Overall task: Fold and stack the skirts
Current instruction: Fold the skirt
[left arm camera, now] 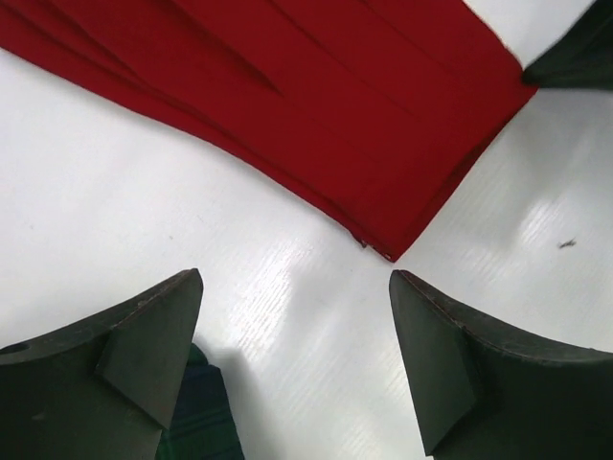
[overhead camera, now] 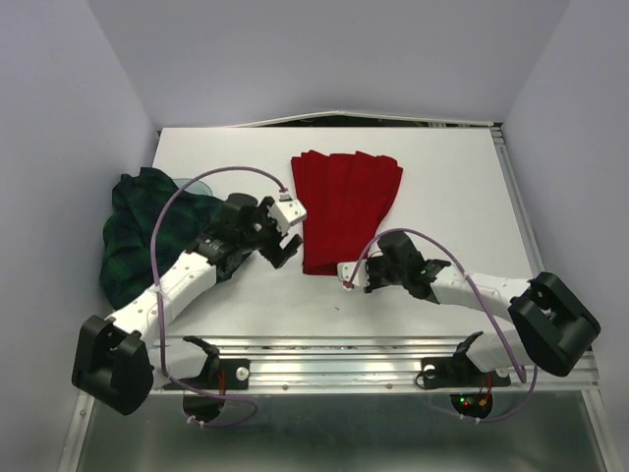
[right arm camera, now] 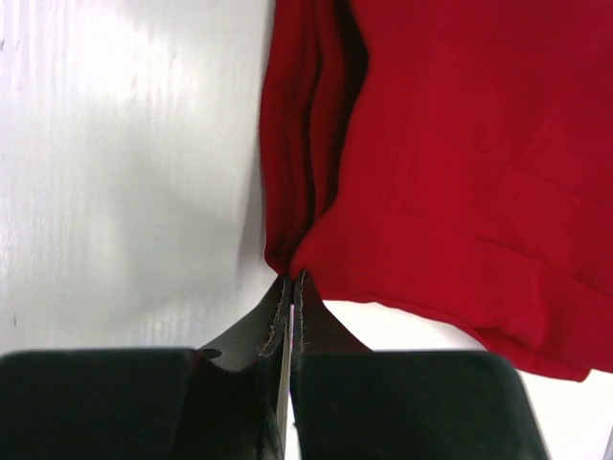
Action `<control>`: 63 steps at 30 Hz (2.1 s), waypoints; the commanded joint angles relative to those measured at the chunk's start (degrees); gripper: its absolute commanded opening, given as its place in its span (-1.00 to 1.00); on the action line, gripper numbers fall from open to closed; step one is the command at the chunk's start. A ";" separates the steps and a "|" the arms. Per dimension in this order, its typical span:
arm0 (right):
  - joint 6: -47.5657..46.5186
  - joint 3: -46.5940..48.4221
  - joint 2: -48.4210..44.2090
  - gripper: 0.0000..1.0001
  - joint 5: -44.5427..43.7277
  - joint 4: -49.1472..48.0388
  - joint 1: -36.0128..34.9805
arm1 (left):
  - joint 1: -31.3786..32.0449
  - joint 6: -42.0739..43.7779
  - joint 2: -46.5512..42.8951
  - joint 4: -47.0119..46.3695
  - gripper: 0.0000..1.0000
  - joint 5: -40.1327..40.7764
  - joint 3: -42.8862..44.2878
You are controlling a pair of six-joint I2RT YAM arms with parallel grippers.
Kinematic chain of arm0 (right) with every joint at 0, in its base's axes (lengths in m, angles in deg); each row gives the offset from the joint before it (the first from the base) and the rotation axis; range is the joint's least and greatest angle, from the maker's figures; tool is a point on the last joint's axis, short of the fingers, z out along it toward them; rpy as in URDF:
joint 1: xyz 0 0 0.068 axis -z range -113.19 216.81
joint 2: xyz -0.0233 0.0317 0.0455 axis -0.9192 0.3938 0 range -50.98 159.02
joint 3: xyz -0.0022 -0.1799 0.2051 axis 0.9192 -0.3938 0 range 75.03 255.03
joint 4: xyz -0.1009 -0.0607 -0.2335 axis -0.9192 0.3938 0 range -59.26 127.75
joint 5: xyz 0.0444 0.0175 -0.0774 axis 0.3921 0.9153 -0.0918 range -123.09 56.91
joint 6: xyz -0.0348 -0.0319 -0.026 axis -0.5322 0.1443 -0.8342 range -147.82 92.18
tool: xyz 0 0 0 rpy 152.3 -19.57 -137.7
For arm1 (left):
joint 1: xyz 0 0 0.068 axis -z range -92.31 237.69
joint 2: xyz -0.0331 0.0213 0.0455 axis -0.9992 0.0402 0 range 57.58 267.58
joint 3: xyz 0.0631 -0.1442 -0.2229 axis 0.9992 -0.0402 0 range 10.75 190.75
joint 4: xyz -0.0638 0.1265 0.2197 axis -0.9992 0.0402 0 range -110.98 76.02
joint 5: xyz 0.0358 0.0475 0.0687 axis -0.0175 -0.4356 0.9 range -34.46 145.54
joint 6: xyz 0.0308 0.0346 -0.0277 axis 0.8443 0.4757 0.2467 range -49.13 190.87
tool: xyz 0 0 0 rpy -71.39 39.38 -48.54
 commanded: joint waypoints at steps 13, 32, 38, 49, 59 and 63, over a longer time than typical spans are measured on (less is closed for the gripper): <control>14.47 9.82 -3.37 -0.99 4.02 2.15 -0.03 | 14.61 28.46 -13.55 -36.38 0.95 3.06 -29.38; 17.19 9.56 -6.45 -0.99 5.16 4.09 2.60 | 23.77 26.71 7.20 -50.90 0.97 7.83 -23.07; 18.68 10.09 -7.33 -0.99 5.60 4.00 3.83 | 26.05 26.01 12.90 -51.60 0.93 13.42 -19.56; 20.44 10.79 -8.12 -0.99 6.57 4.00 5.42 | 27.55 30.83 18.89 -52.30 0.79 17.58 -17.62; 22.99 12.20 -7.77 -0.99 7.44 3.91 6.47 | 29.04 29.26 23.63 -51.25 0.67 21.88 -13.84; 23.26 12.55 -8.03 -0.99 7.71 3.91 7.18 | 29.04 28.55 24.17 -50.98 0.23 21.89 -12.96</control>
